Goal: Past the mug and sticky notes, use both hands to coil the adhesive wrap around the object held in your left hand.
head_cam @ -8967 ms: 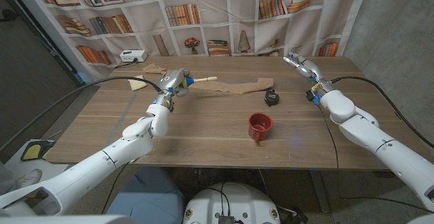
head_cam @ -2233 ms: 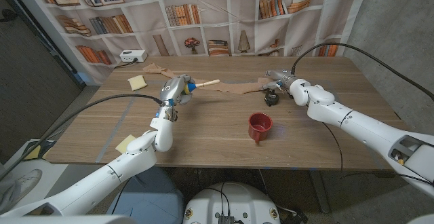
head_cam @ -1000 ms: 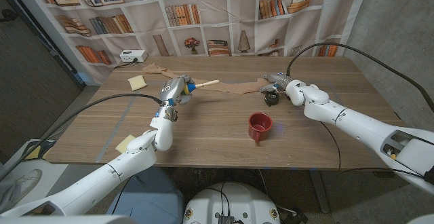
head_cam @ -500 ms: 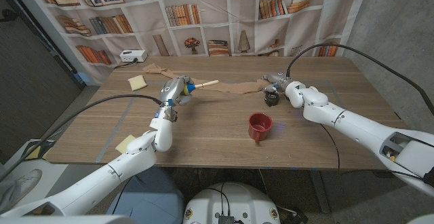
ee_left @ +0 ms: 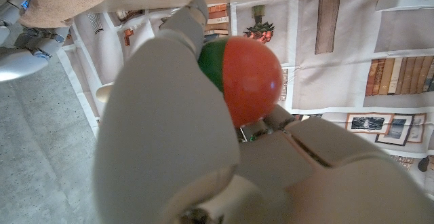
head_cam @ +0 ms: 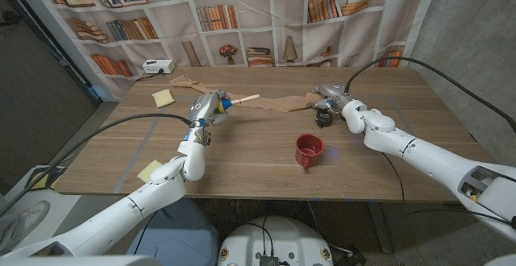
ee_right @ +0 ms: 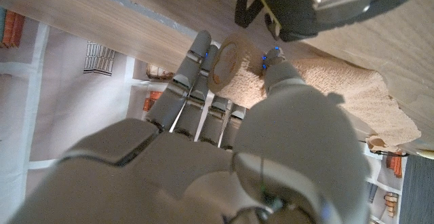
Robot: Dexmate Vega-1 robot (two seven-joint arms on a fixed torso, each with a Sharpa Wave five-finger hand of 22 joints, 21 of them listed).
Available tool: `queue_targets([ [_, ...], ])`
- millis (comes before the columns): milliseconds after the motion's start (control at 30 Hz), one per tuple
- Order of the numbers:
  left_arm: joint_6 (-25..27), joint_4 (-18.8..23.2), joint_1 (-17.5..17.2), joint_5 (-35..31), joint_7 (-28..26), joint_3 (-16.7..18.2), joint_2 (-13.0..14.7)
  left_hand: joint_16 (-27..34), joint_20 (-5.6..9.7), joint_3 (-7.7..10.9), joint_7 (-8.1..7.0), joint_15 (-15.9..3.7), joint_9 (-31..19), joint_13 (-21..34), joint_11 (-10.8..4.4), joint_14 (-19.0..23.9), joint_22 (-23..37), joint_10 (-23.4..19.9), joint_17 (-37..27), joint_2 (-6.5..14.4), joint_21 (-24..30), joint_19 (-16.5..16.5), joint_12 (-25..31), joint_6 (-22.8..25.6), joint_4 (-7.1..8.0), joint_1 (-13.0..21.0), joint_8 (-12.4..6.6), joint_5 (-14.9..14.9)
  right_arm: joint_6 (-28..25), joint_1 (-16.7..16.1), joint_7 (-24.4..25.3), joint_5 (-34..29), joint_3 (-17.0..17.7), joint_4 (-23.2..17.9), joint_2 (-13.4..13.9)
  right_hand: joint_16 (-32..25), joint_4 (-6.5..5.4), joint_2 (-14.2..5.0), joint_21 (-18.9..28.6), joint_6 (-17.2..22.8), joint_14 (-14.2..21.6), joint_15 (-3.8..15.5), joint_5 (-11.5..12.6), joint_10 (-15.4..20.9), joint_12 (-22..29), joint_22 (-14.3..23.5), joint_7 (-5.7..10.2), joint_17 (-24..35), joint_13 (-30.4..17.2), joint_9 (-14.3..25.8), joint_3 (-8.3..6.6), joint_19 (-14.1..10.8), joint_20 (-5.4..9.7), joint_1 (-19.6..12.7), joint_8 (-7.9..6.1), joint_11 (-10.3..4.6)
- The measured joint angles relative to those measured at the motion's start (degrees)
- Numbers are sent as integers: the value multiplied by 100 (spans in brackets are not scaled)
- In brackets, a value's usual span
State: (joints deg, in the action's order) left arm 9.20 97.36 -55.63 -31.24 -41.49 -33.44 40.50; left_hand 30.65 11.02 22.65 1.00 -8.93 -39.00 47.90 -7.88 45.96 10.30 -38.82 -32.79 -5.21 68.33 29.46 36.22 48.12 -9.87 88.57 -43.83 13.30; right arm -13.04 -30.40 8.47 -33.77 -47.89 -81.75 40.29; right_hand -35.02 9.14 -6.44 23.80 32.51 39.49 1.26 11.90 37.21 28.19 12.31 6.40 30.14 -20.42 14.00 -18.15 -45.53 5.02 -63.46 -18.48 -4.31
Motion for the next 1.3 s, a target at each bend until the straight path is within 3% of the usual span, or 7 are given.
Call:
queue_targets([
  [600,-106,-83,169,20,212,-50,-24,0,0,0,-11,0,26,-15,21,0,0,-18,14,-1,-1,0,-21,8,0,1,1,0,39,-410,307,100,545,-1042,309,-2,0,76,188,78,167,-19,-3,85,66,58,-15,108,27,-4,0,-31,30,-76,0,47],
  [1300,-503,-473,700,-110,561,-380,-122,0,0,0,22,0,80,-40,12,0,0,-55,13,-4,-4,0,-20,62,0,4,2,0,187,-683,249,44,978,-1938,471,53,0,115,279,128,216,-39,-27,105,59,89,-27,191,58,0,0,-30,29,-115,47,27],
])
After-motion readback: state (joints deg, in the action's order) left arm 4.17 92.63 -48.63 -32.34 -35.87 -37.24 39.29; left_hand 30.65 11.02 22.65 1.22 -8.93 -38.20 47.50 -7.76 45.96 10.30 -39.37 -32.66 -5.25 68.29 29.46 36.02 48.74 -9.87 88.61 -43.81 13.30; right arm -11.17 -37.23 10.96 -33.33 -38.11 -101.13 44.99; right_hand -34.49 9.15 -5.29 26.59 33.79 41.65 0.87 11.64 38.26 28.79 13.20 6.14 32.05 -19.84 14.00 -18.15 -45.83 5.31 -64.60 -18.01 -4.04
